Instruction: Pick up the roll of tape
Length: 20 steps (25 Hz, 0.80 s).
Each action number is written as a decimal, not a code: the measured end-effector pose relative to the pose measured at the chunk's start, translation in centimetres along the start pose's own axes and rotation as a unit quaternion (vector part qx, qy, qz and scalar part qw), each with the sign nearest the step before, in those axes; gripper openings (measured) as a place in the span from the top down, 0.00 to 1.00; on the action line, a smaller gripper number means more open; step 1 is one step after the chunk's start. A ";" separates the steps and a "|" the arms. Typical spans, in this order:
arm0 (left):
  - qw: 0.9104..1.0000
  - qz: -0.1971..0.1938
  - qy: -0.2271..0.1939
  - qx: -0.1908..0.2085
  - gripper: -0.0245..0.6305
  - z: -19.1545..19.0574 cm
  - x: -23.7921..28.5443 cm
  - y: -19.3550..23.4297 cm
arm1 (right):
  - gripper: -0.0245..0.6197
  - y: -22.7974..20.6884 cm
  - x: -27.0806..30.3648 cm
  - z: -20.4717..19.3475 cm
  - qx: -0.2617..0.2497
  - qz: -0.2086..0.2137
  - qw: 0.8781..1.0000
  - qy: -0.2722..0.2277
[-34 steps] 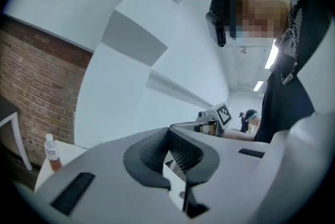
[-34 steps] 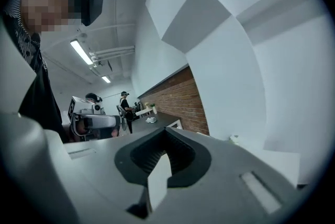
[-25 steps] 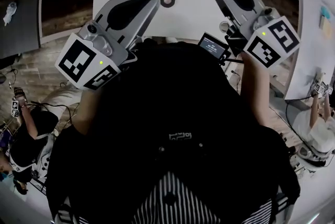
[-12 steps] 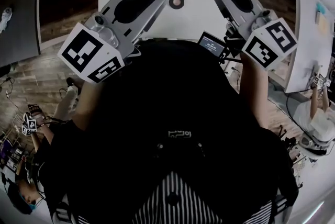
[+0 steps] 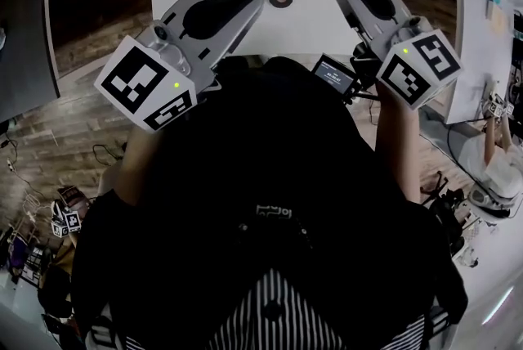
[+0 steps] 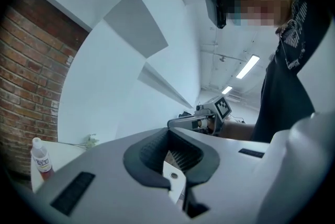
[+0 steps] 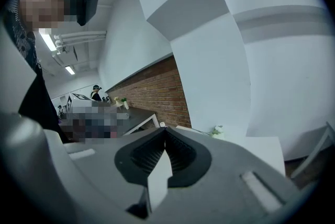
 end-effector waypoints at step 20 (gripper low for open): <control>0.998 0.047 0.034 -0.030 0.95 -1.4 -0.6 2.7 | 0.94 -4.0 3.3 -0.5 0.018 0.032 0.999 0.039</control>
Point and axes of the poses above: the fingertips, and each gripper's own axes: x forward along the fingers, y to its left, z out of its top, the point moved 7 cm from there along -x, backward along the fingers, and after that the axes turned 2 degrees about z, right-handed, at the moved point
